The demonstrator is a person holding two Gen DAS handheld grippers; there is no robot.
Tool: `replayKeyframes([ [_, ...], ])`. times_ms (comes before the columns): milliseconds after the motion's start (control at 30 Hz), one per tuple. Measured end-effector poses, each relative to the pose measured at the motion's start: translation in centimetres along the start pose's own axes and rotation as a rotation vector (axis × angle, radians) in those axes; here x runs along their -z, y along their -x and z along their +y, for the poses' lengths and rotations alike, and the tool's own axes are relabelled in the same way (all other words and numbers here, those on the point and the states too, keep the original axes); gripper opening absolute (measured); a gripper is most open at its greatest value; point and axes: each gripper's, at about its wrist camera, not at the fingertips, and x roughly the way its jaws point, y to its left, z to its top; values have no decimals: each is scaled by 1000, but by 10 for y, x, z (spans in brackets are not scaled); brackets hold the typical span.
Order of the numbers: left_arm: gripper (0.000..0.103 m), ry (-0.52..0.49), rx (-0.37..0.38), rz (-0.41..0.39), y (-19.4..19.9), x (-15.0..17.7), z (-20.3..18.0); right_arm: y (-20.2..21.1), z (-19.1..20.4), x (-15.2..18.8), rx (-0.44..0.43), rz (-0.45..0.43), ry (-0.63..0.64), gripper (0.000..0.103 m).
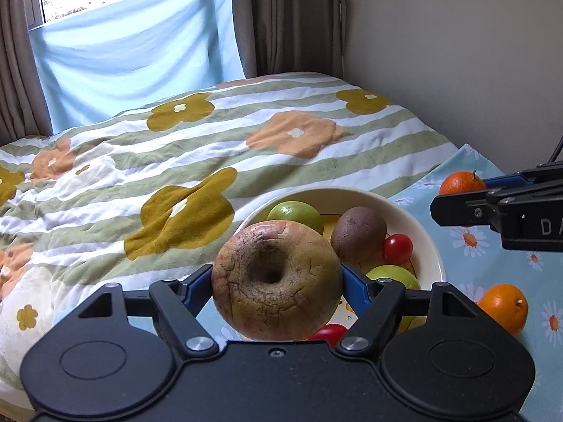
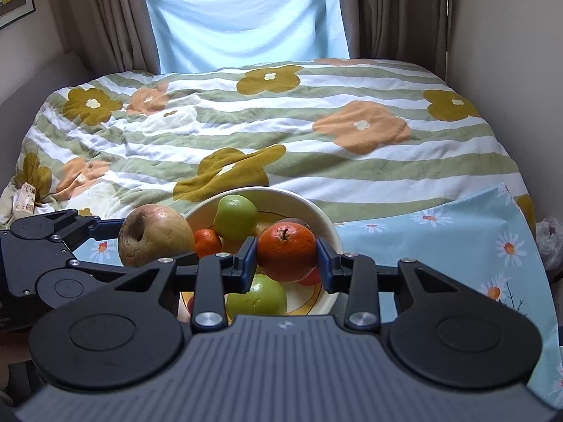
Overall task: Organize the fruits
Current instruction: 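Carry the cracked apple and tangerine over the white bowl with both tools, then open the left tool to drop the apple while the right tool releases the tangerine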
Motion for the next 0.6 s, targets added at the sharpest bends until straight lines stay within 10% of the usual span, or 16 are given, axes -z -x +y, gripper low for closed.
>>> replayKeyframes([
  [433, 81, -58, 9, 8, -20, 5, -10, -13, -7, -2, 31, 18, -22, 50],
  [600, 98, -68, -15, -35, -10, 4, -11, -13, -8, -1, 30, 20, -22, 50],
])
